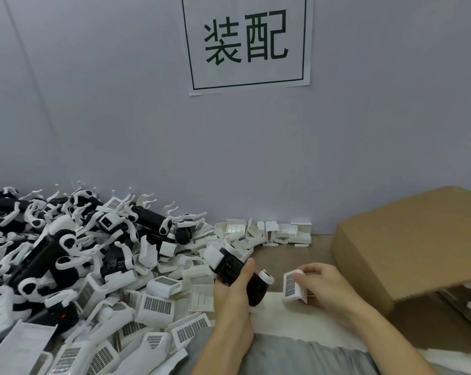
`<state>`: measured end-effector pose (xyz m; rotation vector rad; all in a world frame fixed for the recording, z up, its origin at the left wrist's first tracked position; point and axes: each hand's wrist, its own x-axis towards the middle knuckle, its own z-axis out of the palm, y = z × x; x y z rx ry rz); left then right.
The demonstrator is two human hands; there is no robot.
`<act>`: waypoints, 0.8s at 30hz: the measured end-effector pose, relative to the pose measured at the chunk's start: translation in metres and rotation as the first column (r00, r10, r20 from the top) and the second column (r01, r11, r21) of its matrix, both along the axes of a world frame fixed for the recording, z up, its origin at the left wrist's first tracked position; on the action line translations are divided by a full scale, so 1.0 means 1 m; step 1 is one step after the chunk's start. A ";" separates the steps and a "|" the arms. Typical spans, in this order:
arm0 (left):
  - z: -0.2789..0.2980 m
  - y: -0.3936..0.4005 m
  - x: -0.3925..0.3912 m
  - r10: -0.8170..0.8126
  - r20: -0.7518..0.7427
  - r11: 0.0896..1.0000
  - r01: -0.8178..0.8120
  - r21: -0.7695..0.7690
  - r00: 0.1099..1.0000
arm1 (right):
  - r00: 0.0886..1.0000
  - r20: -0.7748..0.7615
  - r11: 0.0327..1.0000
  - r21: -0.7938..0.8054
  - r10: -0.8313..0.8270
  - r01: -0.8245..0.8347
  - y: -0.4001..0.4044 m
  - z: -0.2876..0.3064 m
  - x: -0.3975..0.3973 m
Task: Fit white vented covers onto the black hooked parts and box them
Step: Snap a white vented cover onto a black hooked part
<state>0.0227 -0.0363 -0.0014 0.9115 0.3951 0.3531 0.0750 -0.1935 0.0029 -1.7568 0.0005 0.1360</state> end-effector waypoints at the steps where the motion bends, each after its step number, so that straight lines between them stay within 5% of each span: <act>1: 0.000 0.000 0.000 -0.001 0.005 1.000 0.001 -0.002 1.000 | 0.999 0.037 0.996 -0.091 -0.019 0.022 0.000 -0.001 0.000; 4: 0.000 0.000 0.000 0.007 0.001 1.000 -0.007 0.000 1.000 | 0.977 0.210 0.898 -0.423 -0.035 0.123 -0.004 0.002 0.000; 11: 0.000 -0.001 0.000 0.013 0.007 1.000 -0.013 0.027 1.000 | 0.972 0.210 0.690 -0.720 0.111 0.077 -0.018 0.009 0.000; 15: 0.000 -0.002 0.000 0.014 0.024 0.999 -0.015 0.039 1.000 | 0.903 0.311 0.732 -0.682 0.298 -0.007 -0.014 0.011 -0.002; 18: 0.001 0.001 0.001 0.000 0.013 1.000 0.000 -0.031 1.000 | 0.867 0.164 0.611 -0.769 0.471 -0.186 -0.005 0.003 -0.006; 21: 0.003 0.003 0.001 -0.025 -0.018 0.989 0.022 -0.146 1.000 | 0.885 0.205 0.607 -0.787 0.417 -0.104 -0.001 -0.001 -0.005; 24: 0.003 0.003 0.000 -0.029 0.014 0.991 0.031 -0.128 0.999 | 0.899 0.378 0.779 -0.623 0.222 0.070 -0.005 0.005 -0.003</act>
